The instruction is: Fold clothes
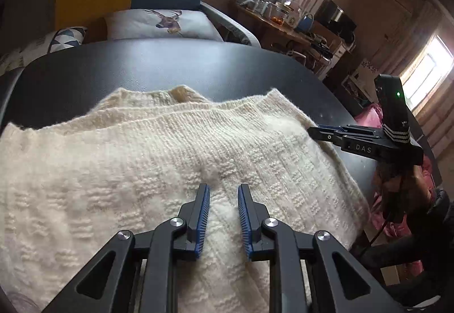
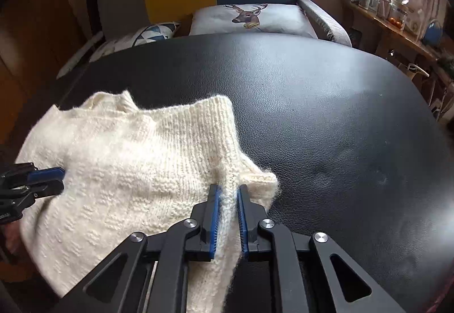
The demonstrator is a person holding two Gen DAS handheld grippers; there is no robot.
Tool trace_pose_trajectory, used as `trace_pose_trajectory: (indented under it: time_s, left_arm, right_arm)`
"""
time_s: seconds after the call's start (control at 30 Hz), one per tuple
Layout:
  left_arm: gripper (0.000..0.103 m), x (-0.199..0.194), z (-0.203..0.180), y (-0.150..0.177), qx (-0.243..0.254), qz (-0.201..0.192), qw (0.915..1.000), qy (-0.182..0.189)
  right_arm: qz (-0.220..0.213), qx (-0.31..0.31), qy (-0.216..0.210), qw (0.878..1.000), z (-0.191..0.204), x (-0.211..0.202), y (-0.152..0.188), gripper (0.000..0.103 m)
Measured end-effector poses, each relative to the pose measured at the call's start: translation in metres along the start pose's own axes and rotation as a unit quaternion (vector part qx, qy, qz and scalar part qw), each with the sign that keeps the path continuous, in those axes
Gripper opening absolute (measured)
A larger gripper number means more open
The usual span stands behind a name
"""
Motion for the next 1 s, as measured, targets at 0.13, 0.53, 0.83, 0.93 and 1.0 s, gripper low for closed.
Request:
trace_pose_trajectory:
  time_s: [0.13, 0.53, 0.83, 0.93, 1.0]
  left_arm:
    - [0.023, -0.069, 0.071, 0.022, -0.073, -0.034, 0.9967, -0.002]
    - [0.033, -0.148, 0.192, 0.128, -0.151, -0.01, 0.9877, 0.041]
    - [0.042, -0.111, 0.192, 0.123, -0.141, 0.01, 0.978, 0.153]
    - [0.042, -0.104, 0.183, 0.118, -0.131, 0.019, 0.973, 0.189]
    - [0.038, -0.101, 0.168, 0.119, -0.119, 0.036, 0.9679, 0.218]
  right_arm:
    - [-0.071, 0.012, -0.033, 0.997, 0.025, -0.038, -0.013, 0.07]
    - [0.04, -0.068, -0.249, 0.965, 0.264, 0.035, 0.033, 0.076]
    - [0.09, -0.066, -0.209, 0.972, 0.285, 0.066, 0.041, 0.076]
    - [0.099, -0.057, -0.198, 0.974, 0.279, 0.073, 0.042, 0.076]
    - [0.101, -0.056, -0.191, 0.975, 0.278, 0.075, 0.041, 0.076]
Point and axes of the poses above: each gripper's, at about its wrist camera, not at the fingertips, and x roughly the way its jaws point, z to its left, y to its underside, the point moved 9 cm from there along x, roughly the way its jaws point, and after that the axes turned 11 degrees about -y, right-handed, at the moved point
